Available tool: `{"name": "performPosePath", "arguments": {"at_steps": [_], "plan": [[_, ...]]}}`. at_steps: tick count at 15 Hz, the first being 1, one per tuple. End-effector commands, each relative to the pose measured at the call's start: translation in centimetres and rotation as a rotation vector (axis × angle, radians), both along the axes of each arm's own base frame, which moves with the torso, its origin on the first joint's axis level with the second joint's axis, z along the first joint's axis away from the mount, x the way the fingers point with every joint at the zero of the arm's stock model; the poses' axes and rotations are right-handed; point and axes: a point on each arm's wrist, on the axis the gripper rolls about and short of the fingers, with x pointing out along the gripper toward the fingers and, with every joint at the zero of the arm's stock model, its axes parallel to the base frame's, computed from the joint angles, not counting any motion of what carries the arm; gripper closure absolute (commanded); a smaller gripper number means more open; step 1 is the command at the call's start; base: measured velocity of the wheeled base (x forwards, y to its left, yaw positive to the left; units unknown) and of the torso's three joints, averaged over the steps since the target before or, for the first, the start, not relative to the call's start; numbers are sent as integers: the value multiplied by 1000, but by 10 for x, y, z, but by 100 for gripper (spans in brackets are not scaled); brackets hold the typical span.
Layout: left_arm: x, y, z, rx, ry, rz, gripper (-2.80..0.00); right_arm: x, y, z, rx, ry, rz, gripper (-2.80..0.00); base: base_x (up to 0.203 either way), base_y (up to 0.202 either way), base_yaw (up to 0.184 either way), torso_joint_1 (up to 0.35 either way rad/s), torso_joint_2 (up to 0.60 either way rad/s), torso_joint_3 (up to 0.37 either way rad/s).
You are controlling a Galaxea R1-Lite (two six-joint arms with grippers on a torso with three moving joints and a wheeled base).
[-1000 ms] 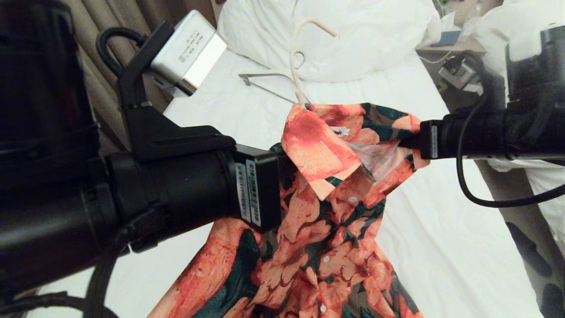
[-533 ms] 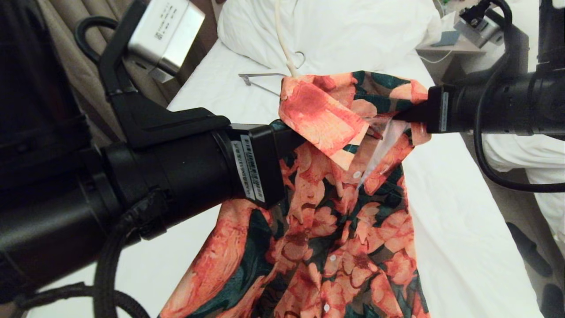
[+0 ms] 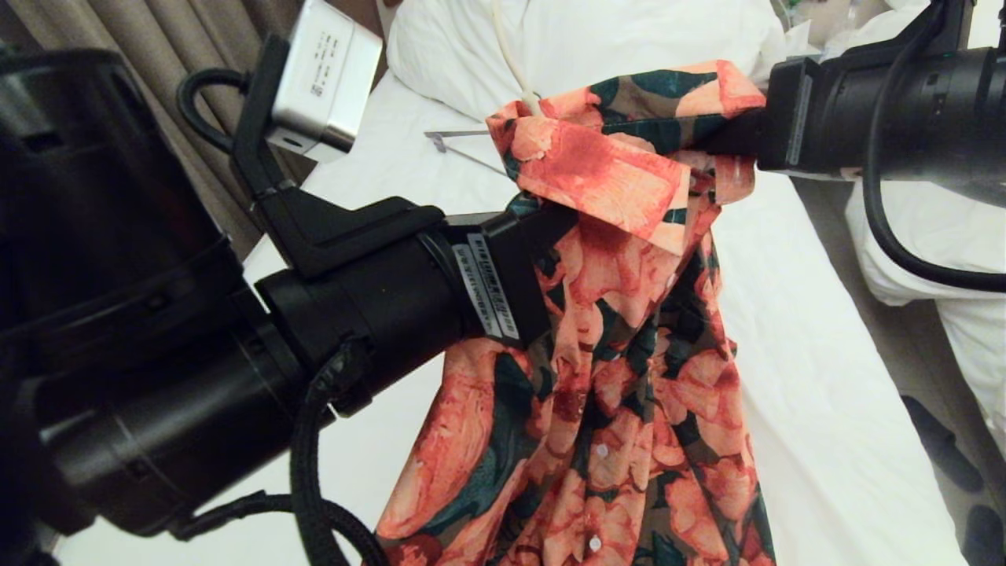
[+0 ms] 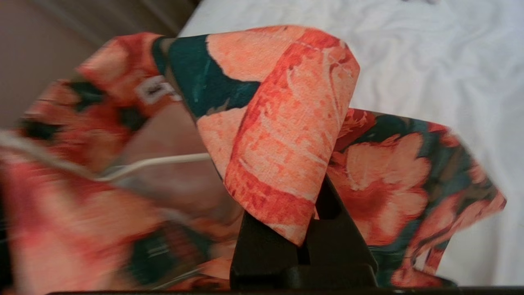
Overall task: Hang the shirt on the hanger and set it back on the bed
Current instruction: Hook the other side of the shirt onto the hanger
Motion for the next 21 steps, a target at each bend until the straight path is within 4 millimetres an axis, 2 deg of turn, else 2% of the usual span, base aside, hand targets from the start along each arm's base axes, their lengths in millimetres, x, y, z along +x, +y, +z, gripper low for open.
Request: {"name": "performPosePath", "arguments": {"at_steps": [1, 5, 11, 17, 21], "plan": [[4, -7, -8, -7, -1, 2, 0, -6, 8, 0, 3, 0, 38, 0, 0, 0, 0, 0, 0, 0], [5, -6, -2, -91, -57, -5, 0, -22, 27, -1, -2, 5, 126, 0, 0, 0, 0, 0, 0, 0], [3, 9, 17, -189, -118, 18, 0, -37, 34, -8, -19, 26, 180, 0, 0, 0, 0, 0, 0, 0], [0, 12, 21, -272, -162, -5, 0, -38, 32, -6, -15, 13, 173, 0, 0, 0, 0, 0, 0, 0], [-4, 15, 20, -327, -220, -61, 0, -50, 21, 11, 27, -42, 175, 0, 0, 0, 0, 0, 0, 0]]}}
